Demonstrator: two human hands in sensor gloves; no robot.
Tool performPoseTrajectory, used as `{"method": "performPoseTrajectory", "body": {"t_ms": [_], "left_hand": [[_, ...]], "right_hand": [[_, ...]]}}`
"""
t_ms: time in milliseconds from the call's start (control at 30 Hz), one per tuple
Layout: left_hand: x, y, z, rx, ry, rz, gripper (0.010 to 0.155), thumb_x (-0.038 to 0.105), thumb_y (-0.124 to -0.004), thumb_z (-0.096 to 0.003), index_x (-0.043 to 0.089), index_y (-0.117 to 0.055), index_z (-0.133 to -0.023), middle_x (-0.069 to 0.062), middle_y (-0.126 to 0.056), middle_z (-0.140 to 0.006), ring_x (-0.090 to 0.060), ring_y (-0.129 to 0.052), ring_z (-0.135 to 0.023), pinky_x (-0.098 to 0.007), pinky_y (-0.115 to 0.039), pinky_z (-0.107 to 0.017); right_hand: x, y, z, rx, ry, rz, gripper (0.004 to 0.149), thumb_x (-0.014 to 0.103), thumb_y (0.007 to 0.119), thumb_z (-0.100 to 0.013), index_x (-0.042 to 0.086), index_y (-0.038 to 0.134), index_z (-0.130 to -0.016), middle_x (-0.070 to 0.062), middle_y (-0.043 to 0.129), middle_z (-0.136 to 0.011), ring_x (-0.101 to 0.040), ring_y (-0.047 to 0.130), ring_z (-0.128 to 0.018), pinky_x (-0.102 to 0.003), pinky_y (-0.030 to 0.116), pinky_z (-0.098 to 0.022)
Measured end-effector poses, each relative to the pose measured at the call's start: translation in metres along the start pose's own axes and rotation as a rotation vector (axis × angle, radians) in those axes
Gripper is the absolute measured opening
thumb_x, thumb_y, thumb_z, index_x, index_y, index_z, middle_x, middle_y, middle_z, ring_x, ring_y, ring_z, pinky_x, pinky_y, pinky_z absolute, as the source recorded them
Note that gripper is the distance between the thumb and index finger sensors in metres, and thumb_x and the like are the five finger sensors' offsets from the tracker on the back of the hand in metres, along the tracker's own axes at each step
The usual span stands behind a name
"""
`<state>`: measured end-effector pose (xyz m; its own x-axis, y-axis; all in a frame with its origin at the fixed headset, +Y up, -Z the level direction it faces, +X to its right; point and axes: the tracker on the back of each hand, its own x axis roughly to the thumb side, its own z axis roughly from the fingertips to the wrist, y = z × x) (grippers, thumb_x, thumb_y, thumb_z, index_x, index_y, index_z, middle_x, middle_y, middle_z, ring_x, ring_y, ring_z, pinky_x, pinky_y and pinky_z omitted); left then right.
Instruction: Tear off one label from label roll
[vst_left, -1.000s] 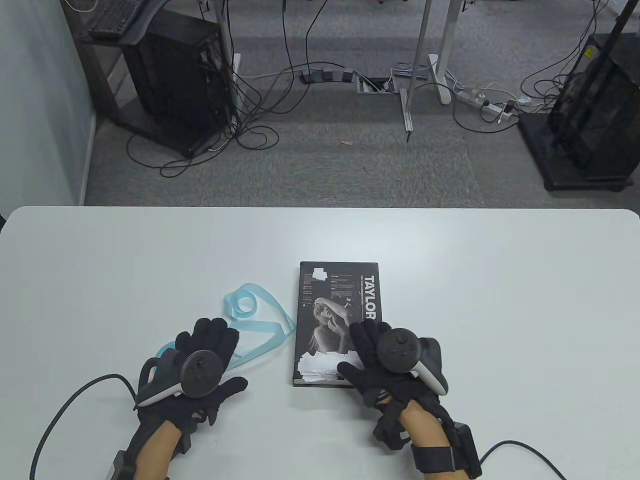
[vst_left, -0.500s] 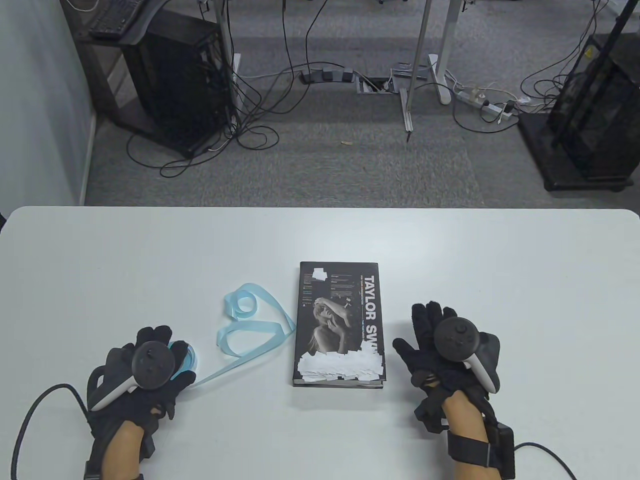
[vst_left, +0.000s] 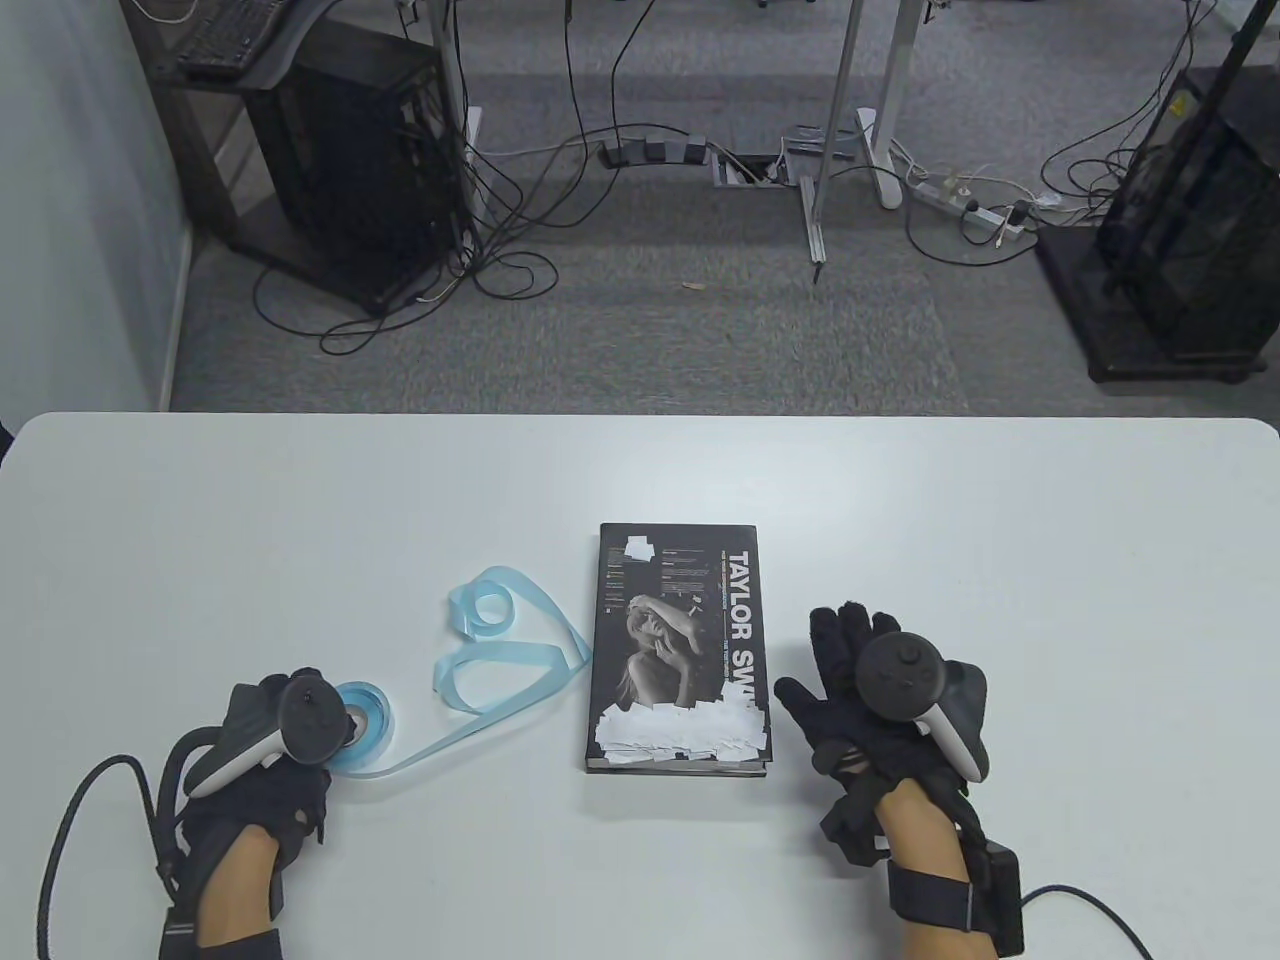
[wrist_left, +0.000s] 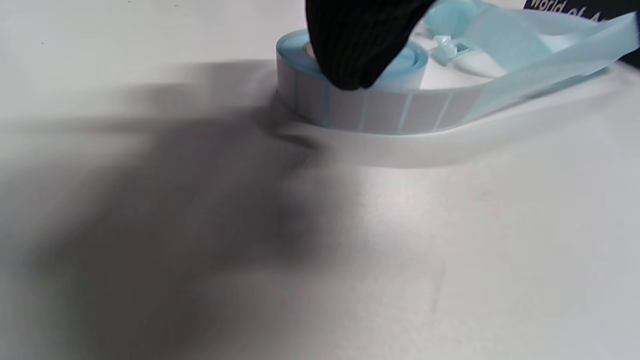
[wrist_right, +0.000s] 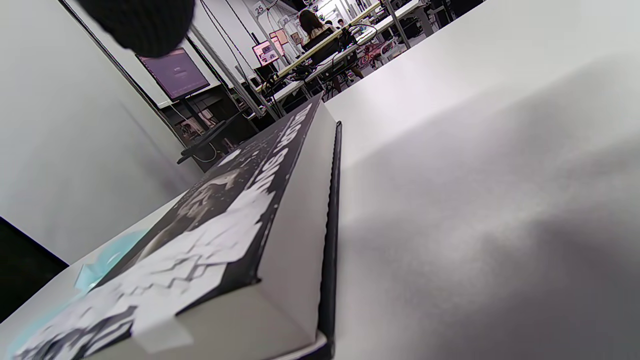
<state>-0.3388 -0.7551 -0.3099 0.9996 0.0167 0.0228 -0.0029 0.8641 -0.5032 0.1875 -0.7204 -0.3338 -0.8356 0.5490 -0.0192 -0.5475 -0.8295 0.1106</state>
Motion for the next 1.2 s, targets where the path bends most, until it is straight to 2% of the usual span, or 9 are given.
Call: {"method": "performPoseTrajectory", "body": {"t_ms": [133, 267, 367, 433, 733, 933, 1067, 1200], "left_hand": [[-0.001, -0.006, -0.008, -0.023, 0.002, 0.002, 0.065, 0.024, -0.079, -0.052, 0.024, -0.051, -0.11, -0.01, -0.006, -0.117, -0.041, -0.021, -0.111, -0.062, -0.032, -0.074], [-0.005, -0.01, -0.013, -0.006, -0.004, 0.017, 0.063, 0.025, -0.079, -0.0519, 0.024, -0.052, -0.109, -0.01, -0.014, -0.119, -0.039, -0.04, -0.112, -0.059, -0.044, -0.075], [-0.006, -0.009, -0.015, 0.06, -0.024, 0.038, 0.058, 0.024, -0.08, -0.0509, 0.021, -0.06, -0.105, -0.01, -0.026, -0.119, -0.034, -0.058, -0.109, -0.055, -0.054, -0.074], [-0.006, -0.008, -0.016, 0.095, -0.033, 0.042, 0.053, 0.025, -0.081, -0.0506, 0.019, -0.065, -0.101, -0.011, -0.029, -0.119, -0.031, -0.063, -0.106, -0.052, -0.058, -0.073], [-0.003, -0.003, -0.011, 0.126, -0.101, 0.109, 0.054, 0.033, -0.08, -0.0502, 0.016, -0.065, -0.099, -0.013, -0.031, -0.118, -0.032, -0.066, -0.103, -0.05, -0.058, -0.074], [0.015, 0.013, -0.001, 0.213, -0.235, 0.219, 0.056, 0.039, -0.078, -0.0493, 0.013, -0.066, -0.097, -0.013, -0.032, -0.118, -0.035, -0.069, -0.098, -0.052, -0.06, -0.071], [0.038, 0.024, 0.009, 0.252, -0.368, 0.271, 0.056, 0.042, -0.077, -0.0483, 0.013, -0.067, -0.096, -0.013, -0.033, -0.117, -0.035, -0.072, -0.096, -0.053, -0.061, -0.07], [0.06, 0.03, 0.019, 0.271, -0.494, 0.325, 0.057, 0.043, -0.076, -0.0478, 0.012, -0.068, -0.095, -0.013, -0.036, -0.117, -0.035, -0.075, -0.093, -0.053, -0.063, -0.068]], "right_hand": [[0.001, 0.002, 0.0, 0.006, -0.003, 0.007, 0.077, 0.058, 0.072, -0.043, 0.031, 0.034, -0.104, -0.009, 0.022, -0.112, -0.041, 0.016, -0.106, -0.071, 0.005, -0.065], [0.003, 0.003, -0.001, 0.011, -0.007, 0.014, 0.076, 0.058, 0.072, -0.044, 0.03, 0.034, -0.104, -0.009, 0.023, -0.112, -0.041, 0.016, -0.106, -0.071, 0.005, -0.065], [0.004, 0.004, -0.001, 0.016, -0.008, 0.02, 0.076, 0.057, 0.072, -0.044, 0.03, 0.034, -0.104, -0.009, 0.023, -0.112, -0.041, 0.016, -0.106, -0.071, 0.005, -0.065], [0.004, 0.004, -0.001, 0.017, -0.01, 0.019, 0.076, 0.057, 0.072, -0.044, 0.03, 0.035, -0.104, -0.009, 0.022, -0.112, -0.041, 0.016, -0.106, -0.071, 0.005, -0.065], [0.01, 0.007, 0.0, 0.021, -0.034, 0.031, 0.076, 0.057, 0.072, -0.044, 0.03, 0.035, -0.104, -0.009, 0.023, -0.112, -0.041, 0.016, -0.106, -0.071, 0.006, -0.065], [0.03, 0.014, 0.005, 0.024, -0.113, 0.043, 0.075, 0.057, 0.072, -0.044, 0.03, 0.037, -0.104, -0.009, 0.024, -0.112, -0.041, 0.018, -0.106, -0.071, 0.008, -0.066], [0.057, 0.022, 0.014, -0.019, -0.23, 0.04, 0.073, 0.056, 0.073, -0.044, 0.029, 0.043, -0.104, -0.009, 0.031, -0.112, -0.04, 0.027, -0.107, -0.071, 0.018, -0.069], [0.093, 0.043, 0.032, -0.055, -0.381, 0.029, 0.071, 0.055, 0.076, -0.043, 0.028, 0.049, -0.103, -0.009, 0.041, -0.111, -0.041, 0.043, -0.105, -0.068, 0.035, -0.072]]}}
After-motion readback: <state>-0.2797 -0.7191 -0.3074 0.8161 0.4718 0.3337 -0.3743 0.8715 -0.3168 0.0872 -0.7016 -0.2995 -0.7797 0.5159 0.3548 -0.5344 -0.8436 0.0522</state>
